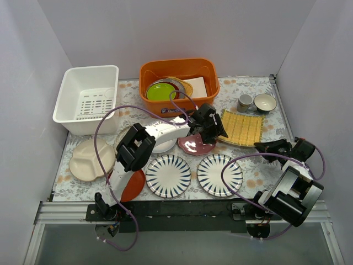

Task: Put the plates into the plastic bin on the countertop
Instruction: Pick up the plate from the corner of the board.

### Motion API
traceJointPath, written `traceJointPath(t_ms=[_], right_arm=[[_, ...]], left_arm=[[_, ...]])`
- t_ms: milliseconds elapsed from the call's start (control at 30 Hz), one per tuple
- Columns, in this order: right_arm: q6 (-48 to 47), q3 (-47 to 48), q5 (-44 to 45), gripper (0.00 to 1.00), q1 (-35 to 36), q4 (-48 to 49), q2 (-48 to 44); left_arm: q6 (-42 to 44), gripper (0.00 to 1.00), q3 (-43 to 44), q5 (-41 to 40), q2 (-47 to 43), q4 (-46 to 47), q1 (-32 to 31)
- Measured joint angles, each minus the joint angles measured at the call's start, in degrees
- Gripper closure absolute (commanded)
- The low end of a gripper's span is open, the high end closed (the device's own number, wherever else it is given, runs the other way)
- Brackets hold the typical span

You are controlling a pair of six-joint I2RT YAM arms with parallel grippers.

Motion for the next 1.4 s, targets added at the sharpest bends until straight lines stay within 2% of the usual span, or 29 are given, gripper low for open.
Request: traceJointPath(t_ms=[533,600,633,733,767,900,1200,1400], right_arm=[[1.5,-0.2,0.3,0.99,1.9,2.4,0.0],[2.0,-0.5,0.2,0.99,1.9,3.3,0.0],[2.4,-0.7,0.2,0.99,1.9,3.8,0.0],[3.0,-1.1,0.2,0.99,2.0,4.9,-0.1],[3.0,-1.1,0.4,0.99,2.1,5.0,-0.1],[3.6,-2.4,1.7,0.99,2.1,4.2,-0.1],[4.2,-3.0,2.1,0.99,2.5,4.1,-1.0],[3.1,-3.0,2.6,0.99,3.8,3.0,-1.5]], left_arm=[[-1.6,0.50,2.9,-2.2,3.5,2.2,-0.1],[-1.8,0.57,2.9,-2.6,3.5,2.2,-0.1],[-1.9,0.65,2.9,-2.9,3.5,2.2,-0.1],[-2.3,0.79,2.8,-3.9,3.5,2.2,0.3],[-2.8,0.88,2.8,-3.9,3.5,2.5,0.4],[-6.3,0.99,3.1,-3.0,3.5,6.6,1.7],[-8.5,1.00,2.6,-2.2,3.4,7.9,2.1],[-9.0,1.00,-1.5,-2.5,1.4,9.6,2.1]])
